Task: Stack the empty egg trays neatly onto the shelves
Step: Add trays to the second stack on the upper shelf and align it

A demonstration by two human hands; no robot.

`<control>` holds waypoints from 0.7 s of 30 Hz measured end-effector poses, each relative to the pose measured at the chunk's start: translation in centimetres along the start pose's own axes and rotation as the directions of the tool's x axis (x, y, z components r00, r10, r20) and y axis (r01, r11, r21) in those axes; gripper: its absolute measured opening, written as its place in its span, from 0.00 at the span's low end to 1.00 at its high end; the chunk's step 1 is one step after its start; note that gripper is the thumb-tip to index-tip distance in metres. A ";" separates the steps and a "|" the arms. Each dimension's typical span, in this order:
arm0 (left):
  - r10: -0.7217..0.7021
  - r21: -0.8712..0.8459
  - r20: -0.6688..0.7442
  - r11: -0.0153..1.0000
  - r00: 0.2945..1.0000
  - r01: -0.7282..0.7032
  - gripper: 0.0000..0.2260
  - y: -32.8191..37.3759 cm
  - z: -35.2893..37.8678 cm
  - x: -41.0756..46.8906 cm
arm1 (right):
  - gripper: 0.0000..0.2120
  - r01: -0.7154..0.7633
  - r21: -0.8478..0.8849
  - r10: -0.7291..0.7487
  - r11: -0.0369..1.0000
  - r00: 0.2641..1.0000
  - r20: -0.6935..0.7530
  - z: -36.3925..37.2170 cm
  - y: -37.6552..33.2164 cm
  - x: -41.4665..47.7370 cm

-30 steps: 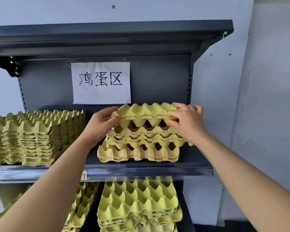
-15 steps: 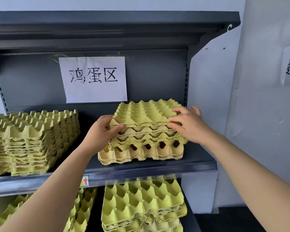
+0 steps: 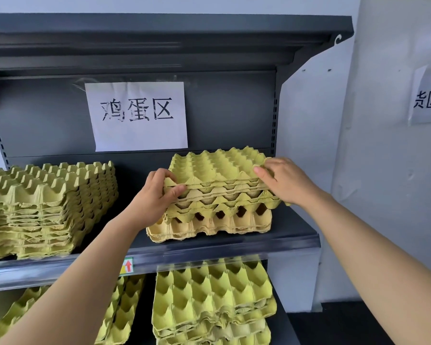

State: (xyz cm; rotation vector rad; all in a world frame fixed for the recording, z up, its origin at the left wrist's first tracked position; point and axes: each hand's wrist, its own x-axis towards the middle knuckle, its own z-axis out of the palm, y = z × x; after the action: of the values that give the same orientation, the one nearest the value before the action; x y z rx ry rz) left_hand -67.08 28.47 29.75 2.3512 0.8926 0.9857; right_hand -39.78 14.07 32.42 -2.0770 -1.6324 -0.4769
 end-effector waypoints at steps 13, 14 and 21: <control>-0.108 -0.077 -0.036 0.991 0.993 0.105 0.46 -0.4 1.8 -1.3 | 0.45 -0.296 0.451 0.269 0.842 0.955 0.125 0.9 2.6 -1.9; -0.107 -0.066 -0.043 0.992 0.993 0.104 0.46 -0.2 1.8 -1.2 | 0.46 -0.301 0.469 0.264 0.830 0.954 0.145 0.9 2.7 -2.0; -0.116 -0.074 -0.083 0.991 0.990 0.110 0.50 0.0 2.2 -1.2 | 0.60 -0.290 0.538 0.231 0.791 0.957 0.177 1.7 3.4 -2.4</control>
State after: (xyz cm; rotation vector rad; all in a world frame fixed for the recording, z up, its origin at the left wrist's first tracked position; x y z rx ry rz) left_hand -66.12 27.32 27.72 2.1891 0.9966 1.0630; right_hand -37.09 12.40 29.28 -1.8395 -1.2937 0.1981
